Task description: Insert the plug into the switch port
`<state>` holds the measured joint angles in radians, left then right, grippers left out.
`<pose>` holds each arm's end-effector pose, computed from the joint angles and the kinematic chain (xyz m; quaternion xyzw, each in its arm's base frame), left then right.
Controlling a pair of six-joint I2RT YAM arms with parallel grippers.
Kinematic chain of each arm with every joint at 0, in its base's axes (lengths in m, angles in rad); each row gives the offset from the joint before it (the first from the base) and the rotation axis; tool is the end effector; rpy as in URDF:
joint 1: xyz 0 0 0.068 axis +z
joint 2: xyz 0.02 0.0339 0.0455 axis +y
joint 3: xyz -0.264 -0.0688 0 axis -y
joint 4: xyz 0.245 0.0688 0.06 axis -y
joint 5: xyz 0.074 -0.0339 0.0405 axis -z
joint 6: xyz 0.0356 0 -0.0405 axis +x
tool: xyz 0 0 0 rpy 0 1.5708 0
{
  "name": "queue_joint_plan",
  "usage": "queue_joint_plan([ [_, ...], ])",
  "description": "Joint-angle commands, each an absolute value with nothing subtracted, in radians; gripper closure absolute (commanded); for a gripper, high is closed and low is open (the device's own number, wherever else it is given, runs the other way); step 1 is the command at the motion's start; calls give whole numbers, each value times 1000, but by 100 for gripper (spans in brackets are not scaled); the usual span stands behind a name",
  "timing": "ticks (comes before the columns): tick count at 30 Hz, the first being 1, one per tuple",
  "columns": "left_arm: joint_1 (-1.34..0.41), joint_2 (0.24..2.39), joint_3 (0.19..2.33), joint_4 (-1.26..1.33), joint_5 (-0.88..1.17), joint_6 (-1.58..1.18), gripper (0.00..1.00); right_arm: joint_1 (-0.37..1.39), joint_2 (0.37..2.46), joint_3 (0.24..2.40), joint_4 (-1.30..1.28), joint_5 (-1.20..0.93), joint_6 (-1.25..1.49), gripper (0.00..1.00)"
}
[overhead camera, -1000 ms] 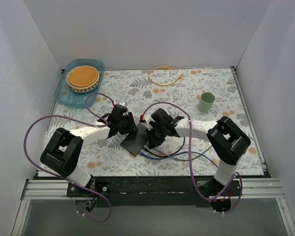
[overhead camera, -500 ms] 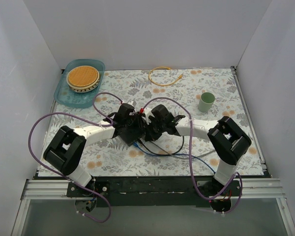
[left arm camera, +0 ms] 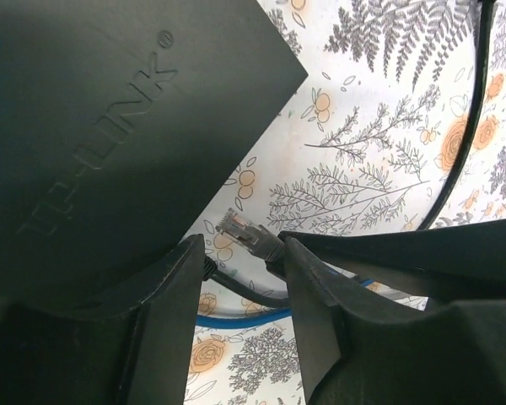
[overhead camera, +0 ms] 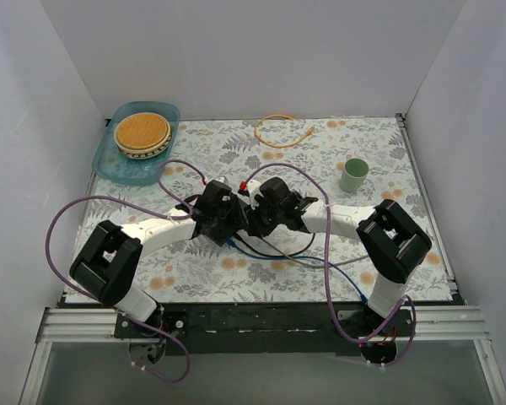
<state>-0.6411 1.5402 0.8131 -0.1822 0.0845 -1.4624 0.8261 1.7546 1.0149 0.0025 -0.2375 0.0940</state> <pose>0.2403 -0.1831 0.1730 -0.3647 0.8719 -0.3015 0.1263 0.2447 0.2778 0.1792 -0.3698 0.8306 0.2755 0.3121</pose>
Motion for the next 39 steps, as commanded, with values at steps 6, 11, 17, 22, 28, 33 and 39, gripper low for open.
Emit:
queue_joint_plan([
  [6, -609, 1367, 888, -186, 201, -1425, 54, 831, 1690, 1058, 368, -219, 81, 99],
  [11, -516, 1385, 907, -224, 200, -1364, 53, 833, 1704, 1049, 353, -225, 75, 99],
  [17, -453, 1462, 904, -247, 118, -1287, 53, 831, 1689, 1000, 344, -218, 69, 99],
  [22, -399, 1438, 841, -174, 124, -1281, 53, 831, 1664, 957, 316, -210, 60, 99],
  [28, -371, 1390, 805, -124, 124, -1266, 53, 831, 1661, 927, 301, -195, 61, 99],
  [33, -361, 1457, 818, -134, 115, -1232, 54, 831, 1661, 914, 276, -202, 66, 99],
  [39, -350, 1529, 801, -68, 146, -1215, 57, 831, 1664, 890, 264, -207, 81, 99],
])
